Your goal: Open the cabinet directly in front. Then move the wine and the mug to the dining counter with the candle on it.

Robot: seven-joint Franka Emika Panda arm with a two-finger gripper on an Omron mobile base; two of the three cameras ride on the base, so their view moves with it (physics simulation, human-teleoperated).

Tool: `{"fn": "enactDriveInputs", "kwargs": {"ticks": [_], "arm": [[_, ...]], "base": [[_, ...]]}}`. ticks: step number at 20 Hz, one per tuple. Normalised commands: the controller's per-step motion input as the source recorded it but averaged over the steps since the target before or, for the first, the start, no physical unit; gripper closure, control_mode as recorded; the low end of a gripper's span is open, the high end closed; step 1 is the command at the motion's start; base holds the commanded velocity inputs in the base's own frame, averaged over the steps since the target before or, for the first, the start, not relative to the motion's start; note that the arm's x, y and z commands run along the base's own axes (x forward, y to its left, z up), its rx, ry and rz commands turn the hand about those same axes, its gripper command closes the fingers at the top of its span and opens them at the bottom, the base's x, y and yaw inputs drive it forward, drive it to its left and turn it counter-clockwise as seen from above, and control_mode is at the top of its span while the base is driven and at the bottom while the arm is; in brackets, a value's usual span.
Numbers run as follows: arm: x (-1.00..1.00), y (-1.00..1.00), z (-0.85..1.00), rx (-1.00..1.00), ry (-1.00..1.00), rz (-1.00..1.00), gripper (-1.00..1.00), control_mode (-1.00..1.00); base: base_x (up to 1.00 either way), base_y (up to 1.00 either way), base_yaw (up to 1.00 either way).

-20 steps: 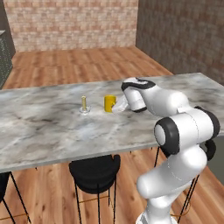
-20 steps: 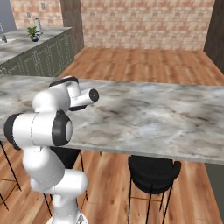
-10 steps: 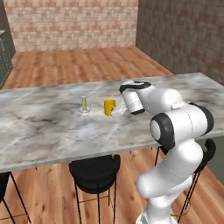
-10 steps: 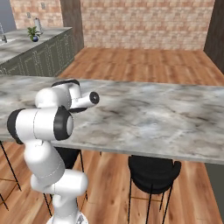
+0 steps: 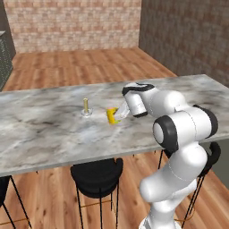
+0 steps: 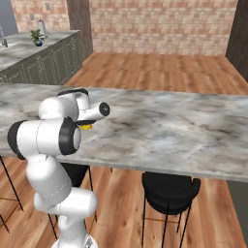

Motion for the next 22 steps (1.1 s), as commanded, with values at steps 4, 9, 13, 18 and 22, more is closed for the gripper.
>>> {"fn": "enactDriveInputs", "kwargs": {"ticks": [4,9,13,18,22], "arm": [[0.0,0.0,0.0,0.0,0.0,0.0,-1.0,-1.0],[0.0,0.0,0.44,0.01,-0.04,0.0,-1.0,-1.0],[-0.31,0.01,1.0,0.0,-0.09,-0.03,-1.0,-1.0],[-0.98,-0.02,1.0,0.0,0.0,-0.09,-1.0,-1.0],[-1.0,-0.04,1.0,0.0,0.0,-0.11,-1.0,-1.0]], "base": [[0.0,0.0,0.0],[0.0,0.0,0.0],[0.0,0.0,0.0],[0.0,0.0,0.0],[0.0,0.0,0.0]]}}
